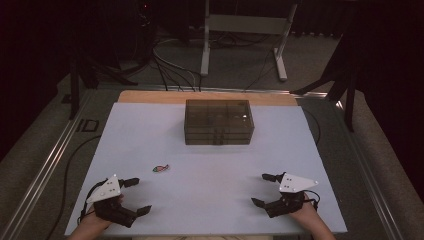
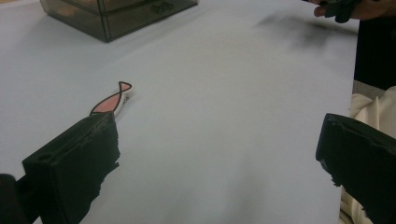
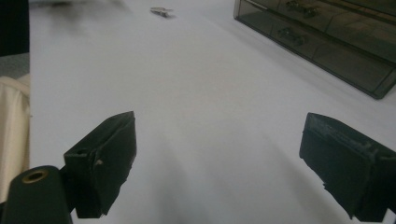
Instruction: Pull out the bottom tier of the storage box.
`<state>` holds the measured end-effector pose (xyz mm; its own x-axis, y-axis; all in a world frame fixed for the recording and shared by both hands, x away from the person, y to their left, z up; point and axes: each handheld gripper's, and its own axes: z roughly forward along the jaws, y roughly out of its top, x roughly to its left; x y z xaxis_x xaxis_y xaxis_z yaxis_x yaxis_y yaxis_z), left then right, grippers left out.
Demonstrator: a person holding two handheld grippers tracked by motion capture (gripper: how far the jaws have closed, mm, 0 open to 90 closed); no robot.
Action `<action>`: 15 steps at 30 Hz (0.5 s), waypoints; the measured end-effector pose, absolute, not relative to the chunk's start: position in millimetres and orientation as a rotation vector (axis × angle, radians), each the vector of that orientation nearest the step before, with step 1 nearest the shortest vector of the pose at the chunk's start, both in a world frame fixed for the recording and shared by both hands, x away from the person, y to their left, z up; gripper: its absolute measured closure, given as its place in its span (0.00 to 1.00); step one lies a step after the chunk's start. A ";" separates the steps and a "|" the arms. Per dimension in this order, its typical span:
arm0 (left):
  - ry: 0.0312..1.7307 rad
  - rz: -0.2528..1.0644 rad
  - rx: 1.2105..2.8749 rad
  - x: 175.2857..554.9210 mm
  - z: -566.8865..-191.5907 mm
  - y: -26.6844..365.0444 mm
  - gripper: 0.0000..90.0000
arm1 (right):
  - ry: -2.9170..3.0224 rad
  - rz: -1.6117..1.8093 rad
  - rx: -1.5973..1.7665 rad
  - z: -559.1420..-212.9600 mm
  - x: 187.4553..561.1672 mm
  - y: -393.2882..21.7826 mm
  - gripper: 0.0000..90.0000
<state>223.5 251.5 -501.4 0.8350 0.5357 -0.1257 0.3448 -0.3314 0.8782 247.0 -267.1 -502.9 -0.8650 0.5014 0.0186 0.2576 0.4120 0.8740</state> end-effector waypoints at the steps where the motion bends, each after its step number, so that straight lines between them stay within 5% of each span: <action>1: 0.651 0.229 1.951 223.1 -501.0 251.5 0.00 | 2.423 1.440 0.673 -502.2 246.4 -266.6 0.12; 15: 0.642 0.225 1.949 219.2 -500.7 250.2 0.00 | 2.430 1.359 0.619 -475.4 242.7 -260.1 0.12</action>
<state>219.2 250.2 -500.7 0.8399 0.5288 -0.1222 0.3366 -0.3309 0.8816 242.7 -260.1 -475.4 -0.8660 0.4983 -0.0408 0.2261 0.4631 0.8570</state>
